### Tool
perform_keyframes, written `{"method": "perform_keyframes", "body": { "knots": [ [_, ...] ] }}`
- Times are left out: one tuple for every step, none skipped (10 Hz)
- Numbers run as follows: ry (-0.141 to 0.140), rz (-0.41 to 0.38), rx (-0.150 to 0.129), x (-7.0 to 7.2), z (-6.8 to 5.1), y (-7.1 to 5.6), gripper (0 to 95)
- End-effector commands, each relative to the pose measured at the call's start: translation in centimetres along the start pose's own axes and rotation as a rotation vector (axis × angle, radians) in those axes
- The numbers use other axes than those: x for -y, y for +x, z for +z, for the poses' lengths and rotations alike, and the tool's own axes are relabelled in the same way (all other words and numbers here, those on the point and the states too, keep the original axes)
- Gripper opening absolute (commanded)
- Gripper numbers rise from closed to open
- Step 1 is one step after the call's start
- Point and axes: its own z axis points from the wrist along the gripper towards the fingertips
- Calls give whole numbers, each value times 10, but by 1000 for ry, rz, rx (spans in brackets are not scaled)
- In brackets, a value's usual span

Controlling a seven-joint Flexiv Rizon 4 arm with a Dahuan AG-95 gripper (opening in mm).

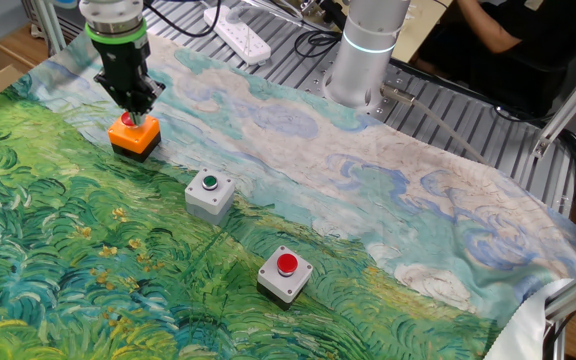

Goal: Press three buttons from left to right in sequence

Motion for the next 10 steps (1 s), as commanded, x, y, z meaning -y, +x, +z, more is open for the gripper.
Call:
{"method": "perform_keyframes", "body": {
  "knots": [
    [0, 3, 1, -1, 0, 1, 0],
    [0, 3, 0, -1, 0, 1, 0],
    [0, 2, -1, -1, 0, 1, 0],
    [0, 1, -1, -1, 0, 1, 0],
    [0, 0, -1, -1, 0, 1, 0],
    [0, -3, -2, -1, 0, 1, 0],
    [-1, -7, -2, -1, 0, 1, 0],
    [-3, -11, -3, -1, 0, 1, 0],
    [-3, -11, -3, -1, 0, 1, 0],
    [-3, -14, -6, -1, 0, 1, 0]
  ]
}}
